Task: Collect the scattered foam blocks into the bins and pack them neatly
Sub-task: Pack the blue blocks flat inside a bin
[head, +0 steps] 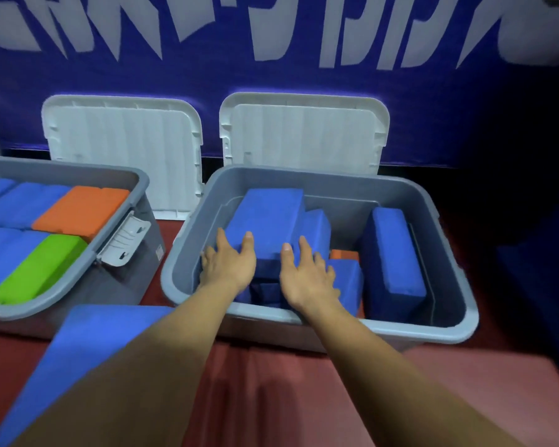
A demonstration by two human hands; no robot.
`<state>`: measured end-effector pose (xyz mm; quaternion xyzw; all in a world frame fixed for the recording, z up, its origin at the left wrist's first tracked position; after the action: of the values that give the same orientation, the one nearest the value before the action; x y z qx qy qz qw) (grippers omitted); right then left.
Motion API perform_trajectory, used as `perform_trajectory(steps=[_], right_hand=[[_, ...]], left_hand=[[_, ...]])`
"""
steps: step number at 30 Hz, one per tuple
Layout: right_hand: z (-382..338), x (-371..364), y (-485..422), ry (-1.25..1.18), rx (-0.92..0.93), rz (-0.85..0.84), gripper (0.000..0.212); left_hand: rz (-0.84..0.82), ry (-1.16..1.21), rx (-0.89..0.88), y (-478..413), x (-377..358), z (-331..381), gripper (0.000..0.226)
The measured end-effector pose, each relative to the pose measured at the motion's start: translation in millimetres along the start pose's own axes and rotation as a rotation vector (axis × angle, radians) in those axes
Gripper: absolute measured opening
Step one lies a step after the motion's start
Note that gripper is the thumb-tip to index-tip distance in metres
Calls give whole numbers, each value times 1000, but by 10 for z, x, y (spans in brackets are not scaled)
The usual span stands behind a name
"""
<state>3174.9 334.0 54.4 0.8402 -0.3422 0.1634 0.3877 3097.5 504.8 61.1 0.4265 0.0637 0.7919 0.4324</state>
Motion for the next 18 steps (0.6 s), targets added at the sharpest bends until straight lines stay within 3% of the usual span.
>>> perform_trajectory(steps=[4, 7, 13, 18], right_hand=[[-24, -29, -41, -42, -4, -79, 77], [-46, -4, -17, -80, 26, -32, 81], [6, 40, 71, -223, 57, 14, 59], [-8, 152, 90, -180, 30, 71, 73]], left_hand=[[33, 1, 8, 114, 32, 41, 89], [37, -39, -23, 149, 34, 58, 89], [14, -40, -60, 133, -7, -7, 88], [37, 80, -62, 189, 93, 116, 91]])
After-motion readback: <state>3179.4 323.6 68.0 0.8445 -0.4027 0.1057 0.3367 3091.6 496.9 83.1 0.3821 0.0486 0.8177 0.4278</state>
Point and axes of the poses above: each hand's wrist, its own y-axis away from the middle knuckle, its own x-axis out of the back of the hand, z = x × y, the point moved 9 cm from there along -y, towards the middle knuckle, and after that the axes turned 15 degrees about -z, right-handed, at the moved point
